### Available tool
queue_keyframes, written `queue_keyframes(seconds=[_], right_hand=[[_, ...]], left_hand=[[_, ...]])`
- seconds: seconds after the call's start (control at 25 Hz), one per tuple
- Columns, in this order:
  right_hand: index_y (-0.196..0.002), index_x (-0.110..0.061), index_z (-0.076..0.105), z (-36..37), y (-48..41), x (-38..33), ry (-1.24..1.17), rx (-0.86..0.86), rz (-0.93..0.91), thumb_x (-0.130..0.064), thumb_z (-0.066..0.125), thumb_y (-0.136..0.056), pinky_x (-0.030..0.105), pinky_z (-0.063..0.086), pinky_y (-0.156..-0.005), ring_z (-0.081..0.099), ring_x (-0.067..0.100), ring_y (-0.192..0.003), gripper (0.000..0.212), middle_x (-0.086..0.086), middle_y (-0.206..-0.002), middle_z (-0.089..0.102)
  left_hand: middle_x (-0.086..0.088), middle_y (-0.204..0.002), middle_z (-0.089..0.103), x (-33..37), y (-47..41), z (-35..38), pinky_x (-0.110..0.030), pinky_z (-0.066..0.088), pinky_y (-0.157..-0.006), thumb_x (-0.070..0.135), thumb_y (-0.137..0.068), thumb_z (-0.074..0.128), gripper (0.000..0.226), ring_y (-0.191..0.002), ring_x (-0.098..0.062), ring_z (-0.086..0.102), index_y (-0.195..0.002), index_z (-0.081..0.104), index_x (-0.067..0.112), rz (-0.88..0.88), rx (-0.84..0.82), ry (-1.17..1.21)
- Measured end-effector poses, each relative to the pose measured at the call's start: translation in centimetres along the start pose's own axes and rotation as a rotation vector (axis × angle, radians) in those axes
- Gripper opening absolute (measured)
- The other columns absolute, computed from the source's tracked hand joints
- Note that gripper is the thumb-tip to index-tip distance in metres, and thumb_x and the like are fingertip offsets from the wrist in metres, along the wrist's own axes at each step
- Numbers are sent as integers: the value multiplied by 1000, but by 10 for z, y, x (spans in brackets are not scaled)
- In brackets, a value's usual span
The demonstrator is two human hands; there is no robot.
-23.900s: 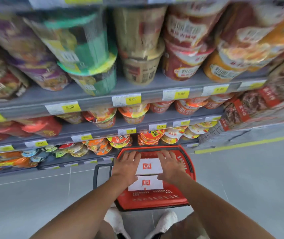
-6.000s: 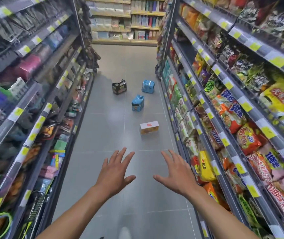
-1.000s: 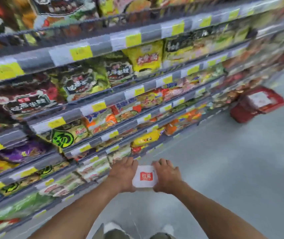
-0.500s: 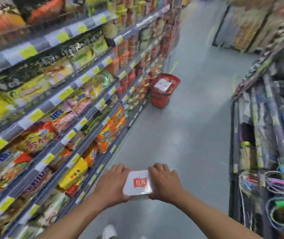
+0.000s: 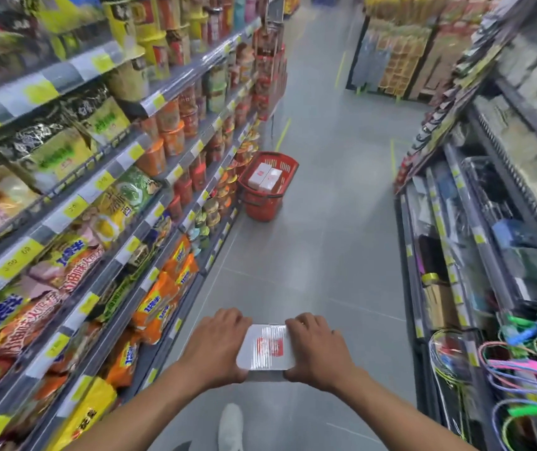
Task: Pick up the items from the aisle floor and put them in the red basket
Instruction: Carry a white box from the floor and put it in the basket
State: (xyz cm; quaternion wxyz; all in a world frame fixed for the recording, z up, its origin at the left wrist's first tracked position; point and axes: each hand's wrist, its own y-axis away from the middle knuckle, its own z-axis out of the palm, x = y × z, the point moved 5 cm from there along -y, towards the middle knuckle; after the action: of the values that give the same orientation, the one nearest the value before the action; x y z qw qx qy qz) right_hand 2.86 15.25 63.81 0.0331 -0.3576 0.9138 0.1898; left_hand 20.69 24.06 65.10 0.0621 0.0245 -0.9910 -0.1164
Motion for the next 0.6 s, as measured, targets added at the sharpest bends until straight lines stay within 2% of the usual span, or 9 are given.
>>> queue_keyframes(seconds=[0.28, 0.6], right_hand=[[-144, -31, 40, -43, -109, 35, -81, 19, 110, -56, 76, -68, 45, 47, -94, 42, 23, -133, 88, -5, -143, 42], [-144, -31, 40, -96, -225, 161, -112, 69, 233, -58, 78, -68, 46, 48, -93, 43, 23, -132, 89, -5, -142, 43]], left_hand=[[0, -122, 50, -48, -129, -37, -41, 48, -90, 66, -65, 66, 77, -115, -24, 50, -128, 48, 27, 99, -29, -5], [-2, -120, 50, -31, -323, -76, -42, 49, -85, 67, -64, 61, 78, -112, -26, 51, -130, 49, 25, 225, -38, -48]])
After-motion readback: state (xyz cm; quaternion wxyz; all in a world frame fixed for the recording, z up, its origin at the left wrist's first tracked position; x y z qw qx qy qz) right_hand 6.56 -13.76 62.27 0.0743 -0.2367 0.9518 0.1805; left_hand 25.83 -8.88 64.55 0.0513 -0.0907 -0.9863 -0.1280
